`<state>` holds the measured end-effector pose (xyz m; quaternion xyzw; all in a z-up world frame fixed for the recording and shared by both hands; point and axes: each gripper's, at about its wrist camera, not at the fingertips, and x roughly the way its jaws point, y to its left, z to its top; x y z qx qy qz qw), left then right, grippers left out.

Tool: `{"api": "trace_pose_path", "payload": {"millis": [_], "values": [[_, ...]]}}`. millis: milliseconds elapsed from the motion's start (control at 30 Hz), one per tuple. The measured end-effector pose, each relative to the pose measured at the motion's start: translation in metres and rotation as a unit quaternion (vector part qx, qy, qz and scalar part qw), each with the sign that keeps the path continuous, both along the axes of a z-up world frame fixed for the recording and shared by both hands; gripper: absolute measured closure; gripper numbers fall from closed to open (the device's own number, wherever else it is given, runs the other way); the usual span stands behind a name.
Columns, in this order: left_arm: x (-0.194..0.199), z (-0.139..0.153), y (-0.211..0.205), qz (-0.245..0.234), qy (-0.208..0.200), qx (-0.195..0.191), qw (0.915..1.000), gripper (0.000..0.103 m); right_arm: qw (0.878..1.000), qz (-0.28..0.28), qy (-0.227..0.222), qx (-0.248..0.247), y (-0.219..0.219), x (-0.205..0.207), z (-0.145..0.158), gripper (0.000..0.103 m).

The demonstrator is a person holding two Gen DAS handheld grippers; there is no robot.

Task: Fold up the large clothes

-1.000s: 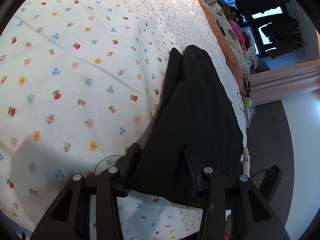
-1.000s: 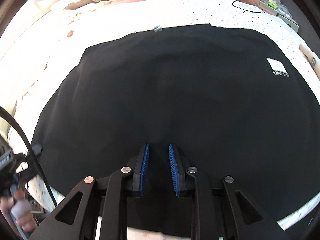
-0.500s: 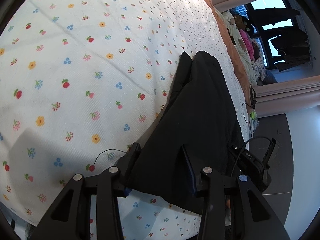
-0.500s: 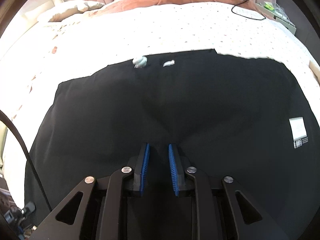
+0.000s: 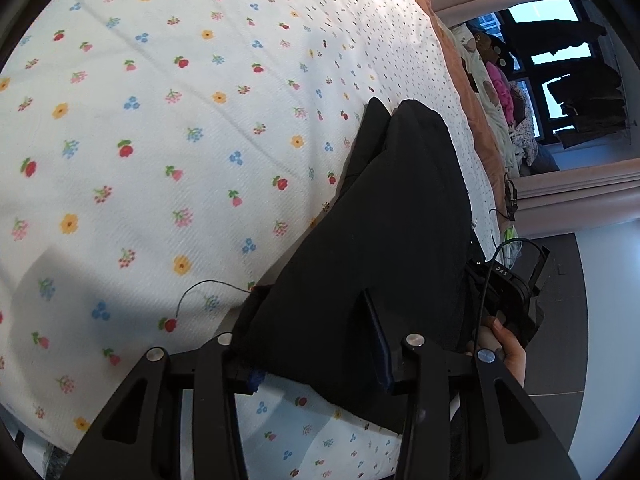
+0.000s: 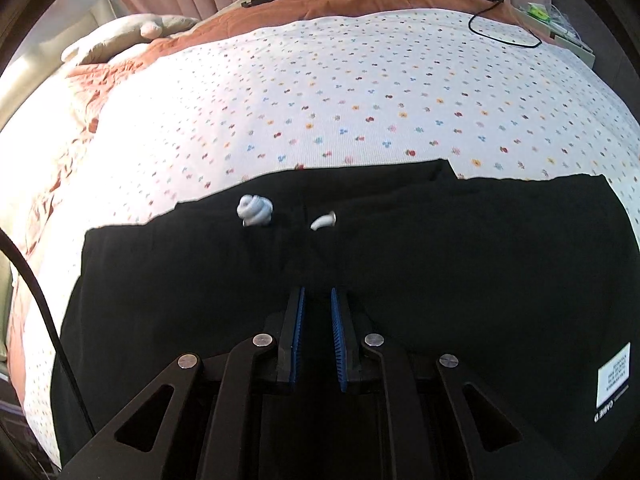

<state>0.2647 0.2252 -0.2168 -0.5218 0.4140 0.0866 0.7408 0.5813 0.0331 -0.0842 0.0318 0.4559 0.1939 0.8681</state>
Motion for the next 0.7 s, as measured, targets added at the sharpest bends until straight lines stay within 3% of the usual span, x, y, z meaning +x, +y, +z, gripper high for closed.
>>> {"api": "trace_pose_path", "payload": {"millis": [100, 233, 367, 700], "values": [[0.005, 0.002, 0.002, -0.013, -0.010, -0.008, 0.9998, 0.067, 0.999, 0.014, 0.009, 0.040, -0.013, -0.001, 0.003, 0.093], [0.003, 0.011, 0.001, -0.020, -0.030, -0.013, 0.9993, 0.080, 0.998, 0.016, -0.016, 0.065, -0.034, -0.018, 0.025, 0.093], [0.002, 0.033, -0.003, -0.030, -0.059, -0.011, 0.9977, 0.085, 0.995, 0.024, -0.035, 0.095, -0.063, -0.065, 0.047, 0.092], [0.013, 0.092, -0.022, -0.066, -0.126, 0.008, 0.9898, 0.087, 0.987, 0.055, 0.041, 0.146, -0.107, -0.121, 0.015, 0.092]]}}
